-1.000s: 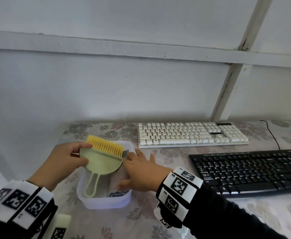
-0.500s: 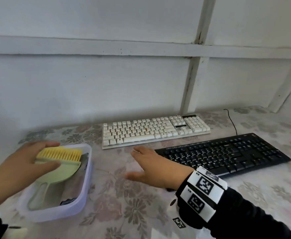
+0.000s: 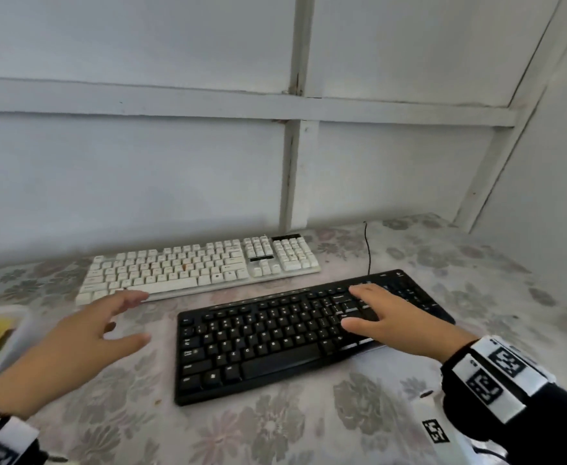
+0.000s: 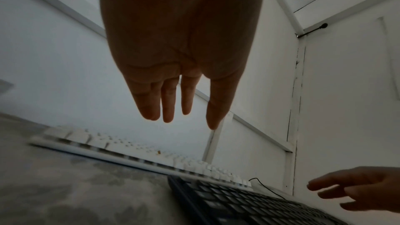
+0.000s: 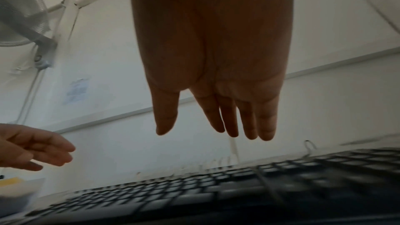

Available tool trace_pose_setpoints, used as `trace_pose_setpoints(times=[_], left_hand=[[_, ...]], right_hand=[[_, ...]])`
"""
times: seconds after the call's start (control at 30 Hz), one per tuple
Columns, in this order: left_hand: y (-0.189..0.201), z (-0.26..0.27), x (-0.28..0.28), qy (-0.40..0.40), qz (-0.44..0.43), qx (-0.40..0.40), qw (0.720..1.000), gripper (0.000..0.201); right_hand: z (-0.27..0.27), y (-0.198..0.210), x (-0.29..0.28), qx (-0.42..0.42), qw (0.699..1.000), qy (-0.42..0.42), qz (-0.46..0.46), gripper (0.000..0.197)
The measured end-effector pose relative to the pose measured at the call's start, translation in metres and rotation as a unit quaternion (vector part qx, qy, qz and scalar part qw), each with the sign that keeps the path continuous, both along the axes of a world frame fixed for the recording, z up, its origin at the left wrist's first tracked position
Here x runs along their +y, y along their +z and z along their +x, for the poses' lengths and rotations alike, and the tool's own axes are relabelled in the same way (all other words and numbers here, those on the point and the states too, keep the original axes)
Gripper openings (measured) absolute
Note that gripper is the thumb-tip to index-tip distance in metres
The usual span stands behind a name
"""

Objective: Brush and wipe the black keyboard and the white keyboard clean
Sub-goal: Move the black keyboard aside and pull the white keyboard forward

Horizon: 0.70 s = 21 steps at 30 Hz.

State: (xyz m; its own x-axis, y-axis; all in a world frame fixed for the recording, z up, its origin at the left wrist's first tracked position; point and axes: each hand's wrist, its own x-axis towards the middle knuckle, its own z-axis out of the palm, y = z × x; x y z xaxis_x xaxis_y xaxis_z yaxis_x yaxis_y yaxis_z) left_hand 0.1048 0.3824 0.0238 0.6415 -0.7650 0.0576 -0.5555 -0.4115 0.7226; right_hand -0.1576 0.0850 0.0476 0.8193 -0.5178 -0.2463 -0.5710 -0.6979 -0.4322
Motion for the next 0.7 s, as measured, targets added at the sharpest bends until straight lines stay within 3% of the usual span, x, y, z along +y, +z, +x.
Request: trace_pose_setpoints(times=[0.1, 0.27, 0.33, 0.43, 0.53, 0.63, 0.7], left_hand=[[-0.010, -0.016, -0.024, 0.005, -0.004, 0.017, 1.000, 0.056], [-0.030, -0.044, -0.047, 0.042, -0.035, 0.118, 0.992, 0.074], [-0.038, -0.052, -0.052, 0.047, -0.045, 0.149, 0.987, 0.094], [-0.044, -0.063, -0.057, 0.045, -0.036, 0.187, 0.981, 0.117], [-0.055, -0.063, -0.058, 0.042, -0.021, 0.200, 0.979, 0.154], [-0.060, -0.061, -0.064, 0.044, -0.033, 0.207, 0.977, 0.160], [-0.062, -0.058, -0.066, 0.052, -0.037, 0.230, 0.971, 0.158]], right_hand=[[-0.026, -0.002, -0.034, -0.004, 1.000, -0.021, 0.006, 0.080], [-0.057, -0.005, -0.081, -0.051, 0.996, -0.062, 0.032, 0.070], [-0.066, -0.007, -0.095, -0.078, 0.991, -0.085, 0.062, 0.062], [-0.079, -0.020, -0.118, -0.085, 0.982, -0.132, 0.110, 0.084], [-0.083, -0.028, -0.133, -0.099, 0.964, -0.163, 0.183, 0.100], [-0.083, -0.029, -0.139, -0.100, 0.952, -0.166, 0.237, 0.124], [-0.081, -0.031, -0.140, -0.093, 0.947, -0.163, 0.259, 0.121]])
